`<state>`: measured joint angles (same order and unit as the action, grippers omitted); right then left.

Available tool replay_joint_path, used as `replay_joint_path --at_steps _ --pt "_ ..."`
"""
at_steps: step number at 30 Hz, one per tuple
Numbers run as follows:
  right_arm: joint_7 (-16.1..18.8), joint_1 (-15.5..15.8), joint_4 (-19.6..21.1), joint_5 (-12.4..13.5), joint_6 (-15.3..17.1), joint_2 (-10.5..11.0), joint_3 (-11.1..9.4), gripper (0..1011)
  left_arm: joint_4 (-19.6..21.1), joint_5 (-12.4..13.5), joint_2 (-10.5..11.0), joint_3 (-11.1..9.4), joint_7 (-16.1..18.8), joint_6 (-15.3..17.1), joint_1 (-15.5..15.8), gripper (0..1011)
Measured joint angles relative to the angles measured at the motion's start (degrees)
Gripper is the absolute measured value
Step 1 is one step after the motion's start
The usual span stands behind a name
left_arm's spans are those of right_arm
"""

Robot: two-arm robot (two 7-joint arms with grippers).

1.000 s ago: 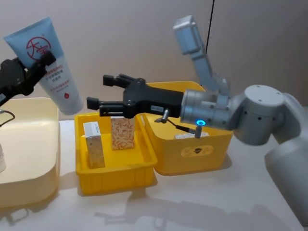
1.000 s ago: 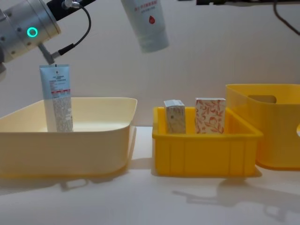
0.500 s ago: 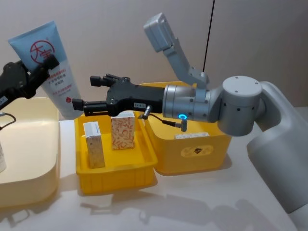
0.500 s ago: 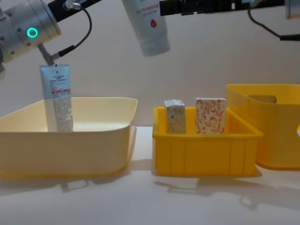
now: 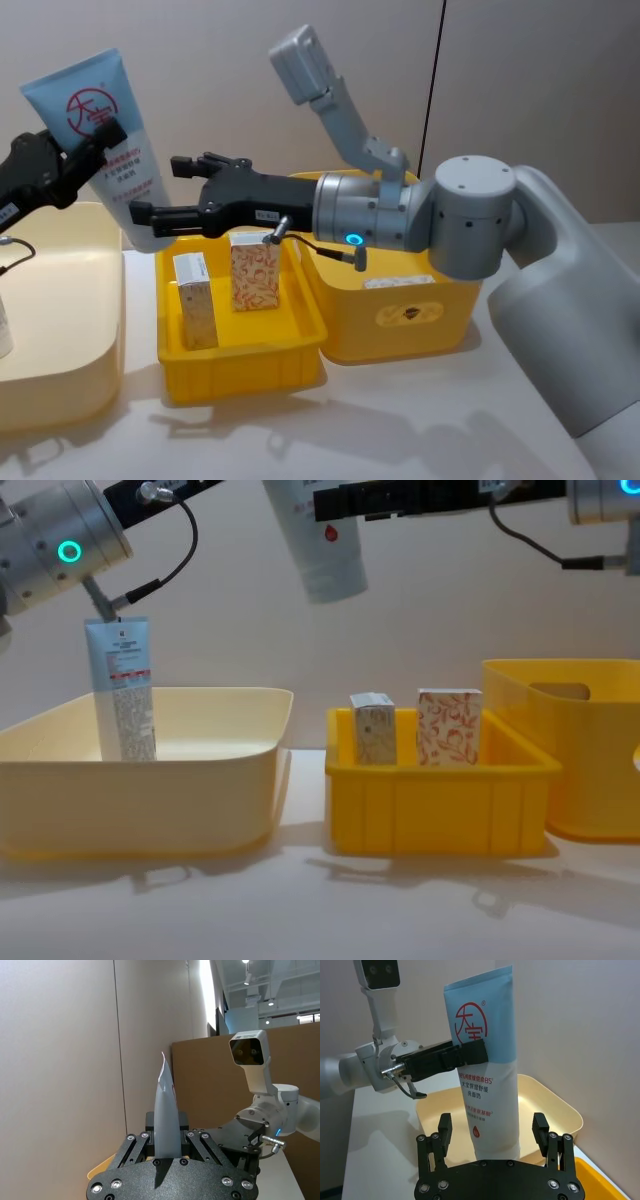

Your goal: Bimanual collaborative sorting of washing and personal care products

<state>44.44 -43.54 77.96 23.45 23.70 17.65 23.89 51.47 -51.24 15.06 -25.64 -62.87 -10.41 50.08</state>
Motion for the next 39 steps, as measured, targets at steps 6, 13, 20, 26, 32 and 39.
replay_joint_path --at_steps 6,13,20,26,32,39 --pt "-0.7 -0.4 -0.7 0.0 0.2 -0.9 0.8 1001 0.2 -0.3 0.0 -0.1 -0.1 0.0 -0.2 241" --pt "-1.2 -0.8 -1.4 0.0 0.3 -1.6 1.6 1001 0.3 -0.5 0.0 -0.1 -0.1 0.0 -0.3 241" --pt "-1.8 -1.0 -1.9 0.1 0.3 -2.2 2.2 1001 0.5 -0.7 0.0 -0.1 -0.2 0.0 -0.4 241" --pt "-2.1 -1.1 -2.2 0.2 0.2 -2.5 2.5 998 0.5 -0.8 0.0 -0.1 -0.3 -0.1 -0.5 242" --pt "-2.4 -1.2 -2.5 0.2 0.1 -2.7 2.7 862 0.5 -0.9 0.0 0.0 -0.4 -0.1 -0.5 241" --pt "-2.5 -1.3 -2.6 0.3 0.1 -2.9 2.8 647 0.6 -1.0 0.0 0.0 -0.4 -0.2 -0.6 241"
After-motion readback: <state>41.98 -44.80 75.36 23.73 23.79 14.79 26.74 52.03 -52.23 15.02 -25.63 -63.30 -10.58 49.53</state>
